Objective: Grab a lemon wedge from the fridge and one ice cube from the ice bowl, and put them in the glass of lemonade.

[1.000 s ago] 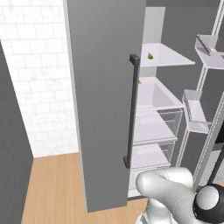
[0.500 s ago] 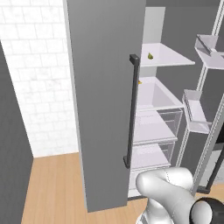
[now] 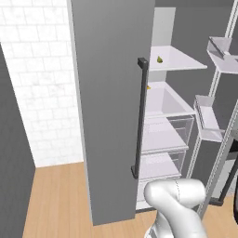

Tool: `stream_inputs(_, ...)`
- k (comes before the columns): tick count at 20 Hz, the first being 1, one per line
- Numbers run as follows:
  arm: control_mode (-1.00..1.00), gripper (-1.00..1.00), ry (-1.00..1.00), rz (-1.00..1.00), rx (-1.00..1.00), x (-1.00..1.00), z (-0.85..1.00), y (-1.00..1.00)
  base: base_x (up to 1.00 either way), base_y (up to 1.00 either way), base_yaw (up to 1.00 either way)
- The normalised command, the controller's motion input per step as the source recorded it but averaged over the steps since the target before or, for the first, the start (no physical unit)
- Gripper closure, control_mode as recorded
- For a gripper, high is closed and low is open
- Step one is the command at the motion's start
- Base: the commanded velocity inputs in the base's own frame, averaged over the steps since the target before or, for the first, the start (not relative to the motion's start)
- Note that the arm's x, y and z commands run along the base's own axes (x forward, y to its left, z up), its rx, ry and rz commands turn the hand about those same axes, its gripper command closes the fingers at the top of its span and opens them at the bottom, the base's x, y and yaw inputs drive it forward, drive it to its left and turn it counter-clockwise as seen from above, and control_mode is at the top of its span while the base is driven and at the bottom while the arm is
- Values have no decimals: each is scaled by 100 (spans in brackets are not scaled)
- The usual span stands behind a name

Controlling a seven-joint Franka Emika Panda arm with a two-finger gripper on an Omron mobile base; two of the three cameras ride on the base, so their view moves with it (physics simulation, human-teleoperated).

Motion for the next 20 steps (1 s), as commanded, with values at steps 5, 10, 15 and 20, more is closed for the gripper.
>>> stream_inputs(5, -100, -100, 25, 0, -35, 24, 1, 92, 0, 0, 0)
stream_inputs(10, -100, -100, 21, 0, -34, 40, -2, 37, 0, 0, 0)
stream_inputs(15, -100, -100, 8, 0, -17, 59, -16, -4, 0, 0, 0)
stream_inputs(20, -100, -100, 2, 0, -10, 57, -30, -30, 0, 0, 0)
